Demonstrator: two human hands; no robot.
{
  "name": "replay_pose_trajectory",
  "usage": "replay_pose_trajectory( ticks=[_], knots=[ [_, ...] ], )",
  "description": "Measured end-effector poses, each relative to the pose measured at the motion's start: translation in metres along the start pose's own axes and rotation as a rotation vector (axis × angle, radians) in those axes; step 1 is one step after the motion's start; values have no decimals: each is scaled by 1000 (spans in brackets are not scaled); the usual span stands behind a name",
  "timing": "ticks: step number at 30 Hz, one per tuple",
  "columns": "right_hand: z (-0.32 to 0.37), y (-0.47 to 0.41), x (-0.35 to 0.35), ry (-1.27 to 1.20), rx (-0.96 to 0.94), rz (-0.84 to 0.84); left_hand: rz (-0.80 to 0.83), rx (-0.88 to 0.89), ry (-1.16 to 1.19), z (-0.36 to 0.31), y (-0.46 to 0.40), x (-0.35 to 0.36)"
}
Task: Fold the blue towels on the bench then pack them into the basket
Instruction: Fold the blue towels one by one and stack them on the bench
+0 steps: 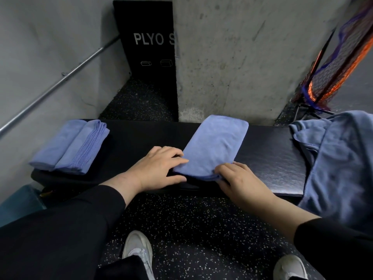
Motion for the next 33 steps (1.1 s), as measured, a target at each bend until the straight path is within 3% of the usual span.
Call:
replay_pose_trajectory(
  ticks=[6,11,14,18,23,28,33],
  knots=[
    [-11,12,-34,-326,295,67,-20,28,73,-23,-12,4],
    [-21,23,-52,-516,407,-8,45,-217,495,-36,-14,-6],
    [-20,28,-60,-638,476,-72,32,-264,766,-48,-14,-13],
    [-17,33,-60,-1032,581,-88,-19,-405,875,-54,-16,-11],
    [-28,23,-53,-938,604,-69,-110,-546,952,-54,-25,-8],
    [-46,-11,-48,-827,661,-151,-178,-521,1204,-53,-48,-9],
    [-69,-38,-32,-640,733,-173,-246,-600,906,-36,-67,-1]
  ],
)
Point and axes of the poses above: each hand's wrist, its own y-axis away from the middle knuckle, its own x-axis out of the palm, z = x × y, the point moved 3 cm from there along -y, towards the middle knuckle, and after that the axes turned 1 degree about z, right-handed, at the moved point
